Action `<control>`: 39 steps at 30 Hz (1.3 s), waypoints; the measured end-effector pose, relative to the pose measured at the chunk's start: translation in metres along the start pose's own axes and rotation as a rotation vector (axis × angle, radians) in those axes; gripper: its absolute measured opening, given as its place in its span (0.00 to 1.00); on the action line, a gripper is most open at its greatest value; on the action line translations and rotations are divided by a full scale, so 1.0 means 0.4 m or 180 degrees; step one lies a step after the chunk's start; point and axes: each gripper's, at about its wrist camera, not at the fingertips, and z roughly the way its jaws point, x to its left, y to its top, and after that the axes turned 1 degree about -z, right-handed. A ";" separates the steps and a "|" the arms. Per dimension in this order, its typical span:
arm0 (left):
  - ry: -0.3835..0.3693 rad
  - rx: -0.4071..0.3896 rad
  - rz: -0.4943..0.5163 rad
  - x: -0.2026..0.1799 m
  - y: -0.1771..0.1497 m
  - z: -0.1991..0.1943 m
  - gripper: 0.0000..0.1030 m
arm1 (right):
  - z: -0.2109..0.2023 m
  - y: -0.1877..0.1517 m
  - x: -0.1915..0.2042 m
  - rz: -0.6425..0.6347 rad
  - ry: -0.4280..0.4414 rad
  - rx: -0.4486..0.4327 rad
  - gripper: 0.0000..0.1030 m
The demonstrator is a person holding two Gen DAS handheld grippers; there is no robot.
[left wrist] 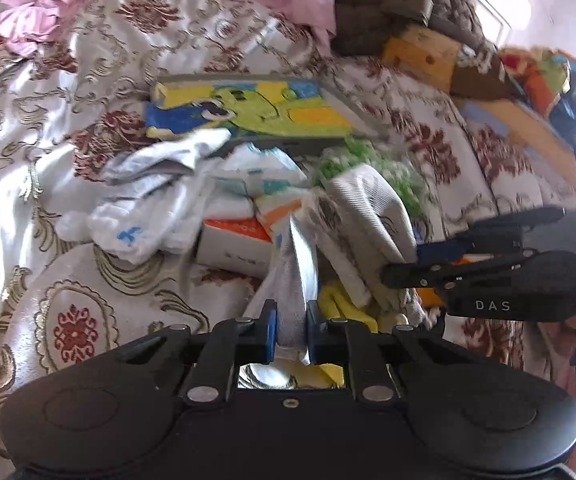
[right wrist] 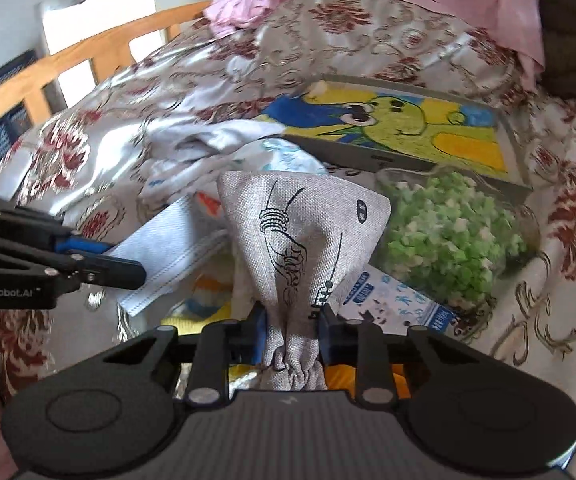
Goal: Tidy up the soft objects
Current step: 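Lift the grey bag with the right gripper while the left gripper grasps a white cloth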
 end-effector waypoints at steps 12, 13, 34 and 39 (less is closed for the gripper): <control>0.0123 0.0138 -0.0047 0.018 0.005 0.064 0.46 | 0.021 -0.004 -0.022 0.0239 0.0041 0.0066 0.45; 0.0131 0.0140 -0.0042 0.018 0.004 0.066 0.47 | 0.022 -0.005 -0.025 0.0264 0.0059 0.0070 0.45; -0.0148 -0.0328 -0.0340 0.017 0.021 -0.040 0.14 | -0.080 0.000 -0.072 0.0609 0.0482 -0.0421 0.22; -0.0226 -0.0564 -0.0478 0.027 0.032 -0.064 0.14 | -0.108 0.007 -0.110 0.0822 0.0636 -0.0693 0.22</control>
